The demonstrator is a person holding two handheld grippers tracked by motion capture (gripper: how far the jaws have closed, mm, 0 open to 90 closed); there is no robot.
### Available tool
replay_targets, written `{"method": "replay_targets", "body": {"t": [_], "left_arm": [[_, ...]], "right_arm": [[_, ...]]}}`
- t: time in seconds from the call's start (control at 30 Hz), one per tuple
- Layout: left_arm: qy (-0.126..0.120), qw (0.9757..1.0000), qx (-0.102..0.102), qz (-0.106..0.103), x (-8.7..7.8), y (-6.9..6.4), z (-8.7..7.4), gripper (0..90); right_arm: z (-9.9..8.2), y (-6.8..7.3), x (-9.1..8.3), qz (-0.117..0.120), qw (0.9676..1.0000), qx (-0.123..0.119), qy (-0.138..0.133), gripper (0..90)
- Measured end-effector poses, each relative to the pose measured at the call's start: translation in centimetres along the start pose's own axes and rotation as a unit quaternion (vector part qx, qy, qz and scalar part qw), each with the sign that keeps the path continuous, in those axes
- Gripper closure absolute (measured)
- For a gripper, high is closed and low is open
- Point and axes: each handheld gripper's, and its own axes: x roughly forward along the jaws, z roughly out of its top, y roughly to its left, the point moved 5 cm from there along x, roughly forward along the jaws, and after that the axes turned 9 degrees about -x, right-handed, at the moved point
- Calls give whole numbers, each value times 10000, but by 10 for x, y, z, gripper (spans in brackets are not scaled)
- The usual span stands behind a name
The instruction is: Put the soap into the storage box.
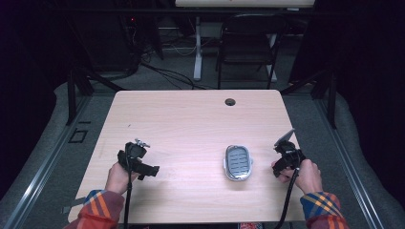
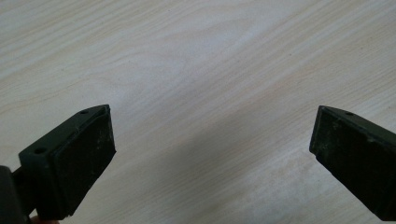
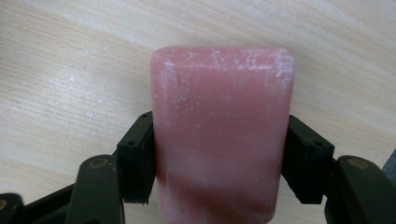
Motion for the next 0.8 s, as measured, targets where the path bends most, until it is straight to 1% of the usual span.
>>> {"method": "replay_targets", "body": {"t": [0.07, 0.1, 0.13, 0.17, 0.2, 0.27, 0.3, 0.33, 0.37, 0.4, 0.43, 0.5, 0.53, 0.57, 0.6, 0.63, 0.67, 0.73, 0.77, 0.8], "left_arm": [[-5, 10000, -6, 0, 0, 0, 0, 2], [0, 10000, -10, -4, 0, 0, 0, 2], [-4, 10000, -13, -2, -1, 0, 0, 2], [-7, 10000, -20, -5, -1, 0, 0, 2], [0, 10000, -16, -6, 0, 0, 0, 2], [1, 10000, -13, -2, 0, 0, 0, 2], [9, 10000, -7, -3, 0, 1, 0, 2], [3, 10000, -12, -3, 0, 0, 0, 2], [4, 10000, -10, -1, 0, 0, 0, 2], [7, 10000, -15, -3, 0, 0, 0, 2], [5, 10000, -15, -3, 0, 0, 0, 2], [6, 10000, -14, 0, 0, 1, 0, 2], [5, 10000, -12, 1, 0, 1, 0, 2], [2, 10000, -11, 2, 0, 0, 0, 2], [7, 10000, -13, 1, 0, 0, 0, 2], [13, 10000, -14, 1, 0, 0, 0, 2], [10, 10000, -4, 7, 0, 1, 0, 2], [15, 10000, -2, 8, 0, 1, 0, 2], [18, 10000, -1, 8, 0, 1, 0, 2], [19, 10000, -2, 11, 0, 1, 0, 2]], "right_arm": [[0, 1, 1, -4, 9999, 67, -82, 369], [0, 0, -1, -43, 10000, -9, 49, 370], [0, -1, -2, -70, 9999, -50, 109, 370], [0, 0, -2, -76, 9999, -30, 133, 370], [0, 0, 0, -77, 9999, 62, 25, 370], [-1, -1, -1, -67, 9999, 45, 62, 371], [-2, -3, -3, -79, 9998, -27, 196, 371], [-2, -3, -3, -62, 9998, 15, 201, 371], [-2, -4, -4, -51, 9998, 38, 166, 371], [-1, -3, -3, -26, 9999, 141, 25, 371], [-2, -4, -5, -16, 9999, 120, 61, 371], [-2, -4, -7, -52, 9999, 103, 43, 371], [-2, -5, -9, -37, 9999, 55, 107, 371], [-2, -4, -9, -43, 9999, 106, 33, 371], [-2, -3, -10, 13, 9999, 138, 1, 371], [-2, -4, -13, 31, 9999, 83, 85, 371], [-1, -4, -13, 43, 9999, 114, -26, 371], [-1, -4, -17, 59, 9999, 132, -58, 371], [-1, -3, -19, 65, 9999, 99, -47, 371], [0, -2, -21, 73, 9998, 135, -99, 371]]}}
